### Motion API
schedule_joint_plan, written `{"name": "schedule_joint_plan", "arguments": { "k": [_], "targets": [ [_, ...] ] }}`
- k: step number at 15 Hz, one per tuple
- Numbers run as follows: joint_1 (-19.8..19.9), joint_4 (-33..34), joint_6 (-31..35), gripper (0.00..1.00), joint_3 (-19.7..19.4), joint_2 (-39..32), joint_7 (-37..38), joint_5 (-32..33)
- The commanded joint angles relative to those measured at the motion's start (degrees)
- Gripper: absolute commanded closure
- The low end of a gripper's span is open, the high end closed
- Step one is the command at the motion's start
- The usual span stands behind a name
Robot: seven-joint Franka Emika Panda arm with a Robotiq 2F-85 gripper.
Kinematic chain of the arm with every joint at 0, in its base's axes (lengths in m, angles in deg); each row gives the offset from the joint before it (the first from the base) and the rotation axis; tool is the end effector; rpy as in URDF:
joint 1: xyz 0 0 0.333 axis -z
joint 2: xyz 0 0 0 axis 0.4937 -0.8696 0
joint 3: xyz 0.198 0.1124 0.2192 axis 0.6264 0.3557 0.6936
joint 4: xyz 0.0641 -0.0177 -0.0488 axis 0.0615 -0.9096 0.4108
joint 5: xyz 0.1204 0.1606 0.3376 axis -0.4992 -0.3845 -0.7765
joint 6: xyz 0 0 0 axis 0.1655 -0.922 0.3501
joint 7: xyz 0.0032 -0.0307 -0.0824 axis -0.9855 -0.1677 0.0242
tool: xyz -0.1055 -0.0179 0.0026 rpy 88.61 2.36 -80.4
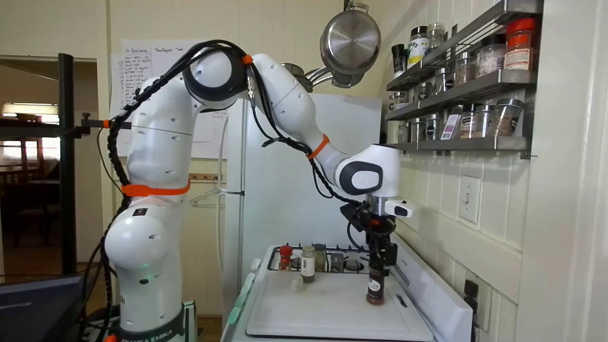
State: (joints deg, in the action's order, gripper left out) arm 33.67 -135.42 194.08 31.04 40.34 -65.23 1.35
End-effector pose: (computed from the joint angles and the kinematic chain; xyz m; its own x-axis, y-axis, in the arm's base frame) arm 0.5441 -0.0735 0.3418 0.9689 -0.2371 0.0709 -0.2325 -0.9702 -0.0680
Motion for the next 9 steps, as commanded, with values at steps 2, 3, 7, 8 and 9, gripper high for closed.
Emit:
{"name": "schedule_joint_plan", "arguments": {
  "k": [2,3,7,8,9],
  "targets": [
    [-0.31,-2.79,3.88,0.00,0.64,1.53,0.26,-2.20],
    [-0.39,-3.19,4.07,0.00,0.88,1.94,-0.15,-2.55],
    [-0.91,-6.19,4.69,0.00,2.08,4.72,-3.46,-5.72],
    [-1.17,-7.60,5.48,0.00,2.13,5.93,-1.69,-5.32],
    [-1.31,-8.81,6.18,0.00,2.20,6.92,-0.59,-5.13]
  ]
}}
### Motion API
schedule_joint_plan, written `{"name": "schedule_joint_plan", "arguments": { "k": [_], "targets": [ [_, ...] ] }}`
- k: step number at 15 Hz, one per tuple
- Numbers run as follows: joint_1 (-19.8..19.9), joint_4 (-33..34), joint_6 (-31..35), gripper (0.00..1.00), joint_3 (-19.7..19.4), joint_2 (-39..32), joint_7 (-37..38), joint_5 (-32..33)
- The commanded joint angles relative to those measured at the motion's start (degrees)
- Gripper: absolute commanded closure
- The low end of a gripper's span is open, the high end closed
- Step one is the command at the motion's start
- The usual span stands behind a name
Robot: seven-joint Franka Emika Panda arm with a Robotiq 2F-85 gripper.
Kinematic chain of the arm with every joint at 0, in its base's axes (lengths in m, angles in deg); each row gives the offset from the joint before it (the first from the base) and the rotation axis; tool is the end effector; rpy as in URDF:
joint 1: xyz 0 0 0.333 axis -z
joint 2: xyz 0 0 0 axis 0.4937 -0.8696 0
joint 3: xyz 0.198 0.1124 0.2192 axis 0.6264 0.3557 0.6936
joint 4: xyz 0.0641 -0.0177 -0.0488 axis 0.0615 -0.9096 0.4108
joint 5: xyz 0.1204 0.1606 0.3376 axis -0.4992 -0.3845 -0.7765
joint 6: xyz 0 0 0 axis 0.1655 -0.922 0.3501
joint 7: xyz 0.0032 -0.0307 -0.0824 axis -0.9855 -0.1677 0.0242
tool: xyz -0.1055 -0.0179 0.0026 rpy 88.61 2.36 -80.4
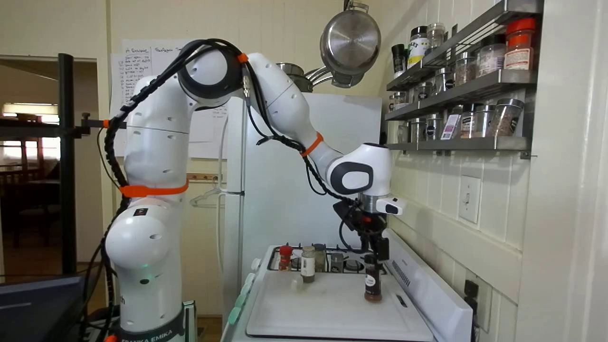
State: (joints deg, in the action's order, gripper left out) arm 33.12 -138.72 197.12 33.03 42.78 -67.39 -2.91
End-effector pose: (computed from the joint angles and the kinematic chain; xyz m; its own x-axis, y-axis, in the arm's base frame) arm 0.5344 -0.0489 0.3449 0.9707 -0.2160 0.1055 -0.2029 -0.9715 -0.1226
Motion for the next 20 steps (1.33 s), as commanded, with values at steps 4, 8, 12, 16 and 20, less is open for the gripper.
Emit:
{"name": "schedule_joint_plan", "arguments": {
  "k": [4,8,12,16,20],
  "targets": [
    [-0.57,-9.47,5.40,0.00,-0.21,7.31,4.89,-1.18],
    [-0.75,-11.34,5.33,0.00,-0.42,8.86,5.20,-1.86],
    [-1.00,-12.83,4.51,0.00,0.11,9.38,6.97,-0.86],
    [-0.90,-13.78,4.80,0.00,1.00,8.48,11.88,3.96],
    [-0.95,-14.94,4.68,0.00,1.83,8.26,16.93,10.52]
  ]
}}
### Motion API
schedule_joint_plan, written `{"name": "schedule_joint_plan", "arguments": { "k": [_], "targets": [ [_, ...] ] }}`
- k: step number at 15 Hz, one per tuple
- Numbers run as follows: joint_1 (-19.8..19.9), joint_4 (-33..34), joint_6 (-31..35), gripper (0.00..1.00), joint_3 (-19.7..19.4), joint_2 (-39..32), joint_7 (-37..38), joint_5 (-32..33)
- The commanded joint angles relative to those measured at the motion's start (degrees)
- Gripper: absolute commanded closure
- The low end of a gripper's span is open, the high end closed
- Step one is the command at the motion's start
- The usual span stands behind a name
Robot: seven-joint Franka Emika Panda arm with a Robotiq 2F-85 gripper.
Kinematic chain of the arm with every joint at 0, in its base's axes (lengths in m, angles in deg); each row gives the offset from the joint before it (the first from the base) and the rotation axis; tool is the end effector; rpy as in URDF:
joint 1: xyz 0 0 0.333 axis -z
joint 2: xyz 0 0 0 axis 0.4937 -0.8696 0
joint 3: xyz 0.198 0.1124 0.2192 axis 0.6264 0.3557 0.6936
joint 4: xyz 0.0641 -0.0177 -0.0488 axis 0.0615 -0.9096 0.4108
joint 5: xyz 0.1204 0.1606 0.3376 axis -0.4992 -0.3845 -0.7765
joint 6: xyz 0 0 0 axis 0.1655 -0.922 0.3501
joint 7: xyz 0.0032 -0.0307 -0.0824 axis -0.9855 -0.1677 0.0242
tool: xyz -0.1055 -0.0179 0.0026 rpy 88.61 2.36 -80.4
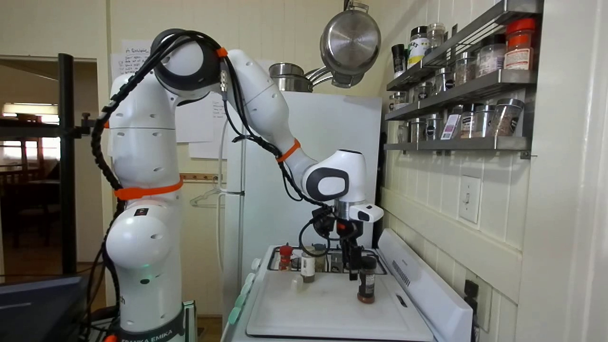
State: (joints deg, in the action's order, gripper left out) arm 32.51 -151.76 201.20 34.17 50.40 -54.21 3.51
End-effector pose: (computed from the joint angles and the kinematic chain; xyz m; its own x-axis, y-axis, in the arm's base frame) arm 0.4706 -0.0294 0.3223 0.9412 -0.3290 0.0774 -0.3250 -0.9439 -0.0592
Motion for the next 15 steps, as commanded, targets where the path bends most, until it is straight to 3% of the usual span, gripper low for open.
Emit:
{"name": "schedule_joint_plan", "arguments": {
  "k": [1,4,6,7,8,10,13,15],
  "targets": [
    [-0.43,-2.74,1.34,0.00,0.94,1.13,4.57,5.30],
    [-0.19,-5.16,4.30,0.00,1.80,1.80,8.10,12.45],
    [0.71,-6.04,8.25,0.00,2.26,0.90,13.90,21.32],
    [3.04,-6.44,10.10,0.00,3.99,1.00,17.10,26.33],
    [0.33,-4.25,6.59,0.00,1.77,0.15,11.59,19.29],
    [1.33,-5.06,8.41,0.00,2.49,0.17,14.90,23.77],
    [1.75,-5.15,8.69,0.00,2.74,0.15,15.19,24.56],
    [2.05,-4.37,5.97,0.00,3.05,0.17,15.69,28.16]
  ]
}}
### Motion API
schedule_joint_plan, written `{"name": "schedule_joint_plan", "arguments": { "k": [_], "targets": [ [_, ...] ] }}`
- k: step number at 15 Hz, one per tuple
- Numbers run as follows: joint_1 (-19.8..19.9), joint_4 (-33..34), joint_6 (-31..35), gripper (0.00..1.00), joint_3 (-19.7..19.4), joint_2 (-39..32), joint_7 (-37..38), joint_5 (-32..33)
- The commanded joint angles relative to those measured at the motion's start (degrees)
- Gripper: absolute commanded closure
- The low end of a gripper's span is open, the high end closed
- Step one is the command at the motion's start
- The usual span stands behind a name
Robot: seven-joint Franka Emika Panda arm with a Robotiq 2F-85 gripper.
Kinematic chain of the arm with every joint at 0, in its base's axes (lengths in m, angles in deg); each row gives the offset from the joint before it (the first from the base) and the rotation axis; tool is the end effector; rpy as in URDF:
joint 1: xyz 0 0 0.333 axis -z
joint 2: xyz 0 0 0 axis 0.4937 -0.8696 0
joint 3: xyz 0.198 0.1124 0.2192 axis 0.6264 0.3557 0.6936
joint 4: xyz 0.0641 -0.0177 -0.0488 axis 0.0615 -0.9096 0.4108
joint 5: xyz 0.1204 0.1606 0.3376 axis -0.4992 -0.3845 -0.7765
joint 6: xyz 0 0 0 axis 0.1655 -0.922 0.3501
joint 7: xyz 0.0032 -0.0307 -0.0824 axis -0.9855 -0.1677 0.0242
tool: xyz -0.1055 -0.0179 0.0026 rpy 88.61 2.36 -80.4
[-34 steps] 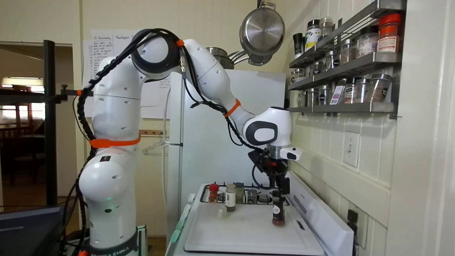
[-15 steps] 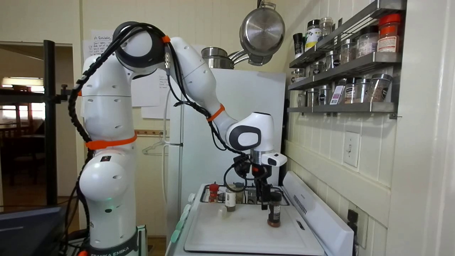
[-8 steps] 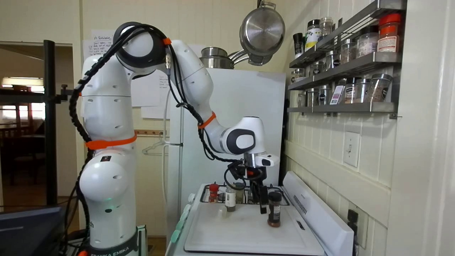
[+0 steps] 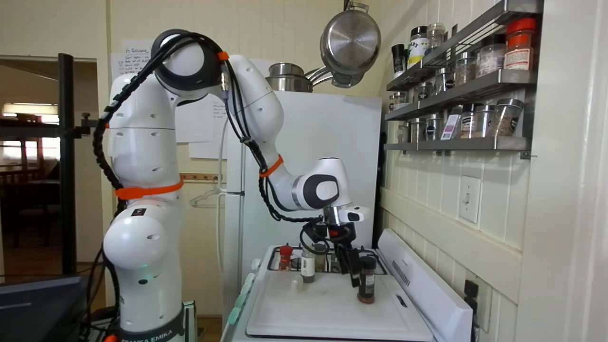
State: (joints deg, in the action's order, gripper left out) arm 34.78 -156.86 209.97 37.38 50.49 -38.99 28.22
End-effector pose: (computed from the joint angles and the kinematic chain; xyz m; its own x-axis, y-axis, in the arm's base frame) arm 0.4542 -0.0103 0.3010 0.9580 -0.1987 0.2069 -0.2295 -0.9636 0.1372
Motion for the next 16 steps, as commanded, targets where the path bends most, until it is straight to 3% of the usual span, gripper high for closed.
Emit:
{"name": "schedule_joint_plan", "arguments": {
  "k": [1,8,16],
  "targets": [
    [-0.03,0.79,-2.79,0.00,-0.42,-0.06,0.42,3.95],
    [0.00,-0.62,-0.46,0.00,-1.37,0.19,1.06,6.08],
    [1.59,-4.00,6.11,0.00,-1.26,0.89,12.48,17.65]
  ]
}}
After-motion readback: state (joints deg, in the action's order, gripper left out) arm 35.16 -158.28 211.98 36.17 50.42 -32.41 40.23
